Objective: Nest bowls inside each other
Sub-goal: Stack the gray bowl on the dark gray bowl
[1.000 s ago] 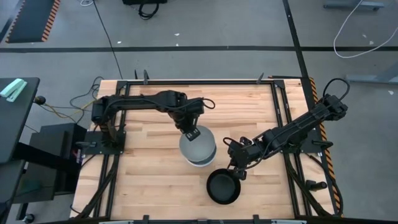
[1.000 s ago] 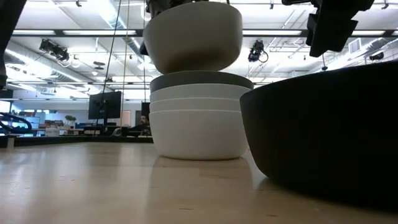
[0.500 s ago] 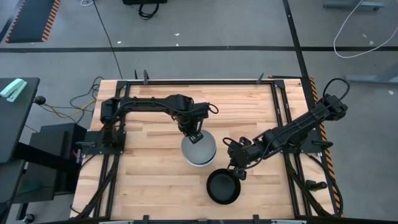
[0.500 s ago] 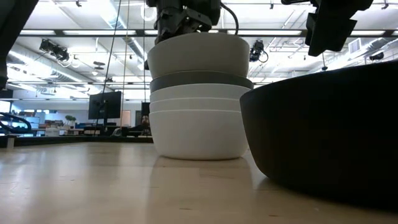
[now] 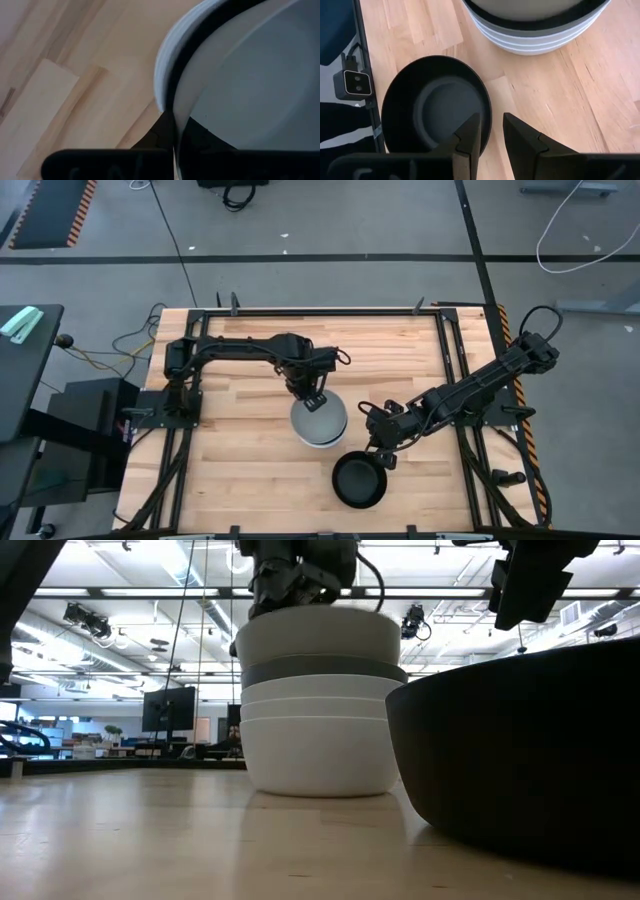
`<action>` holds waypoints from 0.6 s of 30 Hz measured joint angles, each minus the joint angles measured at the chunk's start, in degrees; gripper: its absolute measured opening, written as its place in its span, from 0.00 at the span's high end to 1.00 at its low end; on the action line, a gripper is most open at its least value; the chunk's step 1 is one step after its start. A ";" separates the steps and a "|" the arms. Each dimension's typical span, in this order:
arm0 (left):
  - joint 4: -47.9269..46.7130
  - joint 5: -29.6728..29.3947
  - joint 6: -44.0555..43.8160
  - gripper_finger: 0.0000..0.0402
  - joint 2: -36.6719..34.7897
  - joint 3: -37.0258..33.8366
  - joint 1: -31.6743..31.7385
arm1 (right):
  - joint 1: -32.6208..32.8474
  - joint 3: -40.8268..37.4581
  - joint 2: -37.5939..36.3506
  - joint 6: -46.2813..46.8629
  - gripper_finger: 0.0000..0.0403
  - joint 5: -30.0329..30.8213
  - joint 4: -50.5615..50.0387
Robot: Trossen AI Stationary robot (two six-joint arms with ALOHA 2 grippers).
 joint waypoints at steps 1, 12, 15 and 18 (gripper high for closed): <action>-0.40 -0.11 -0.19 0.98 0.14 -0.07 0.01 | 0.00 0.00 0.00 -0.04 0.78 0.00 0.00; -0.69 0.07 -0.14 0.97 1.85 -0.02 -0.08 | 0.00 0.00 0.07 -0.12 0.78 0.00 0.06; -0.50 3.23 0.74 0.94 1.77 -0.02 0.08 | 0.00 0.00 0.07 -0.16 0.78 0.00 0.02; -0.42 6.39 1.07 0.90 1.72 -0.02 0.09 | 0.00 0.00 0.07 -0.48 0.78 0.00 0.02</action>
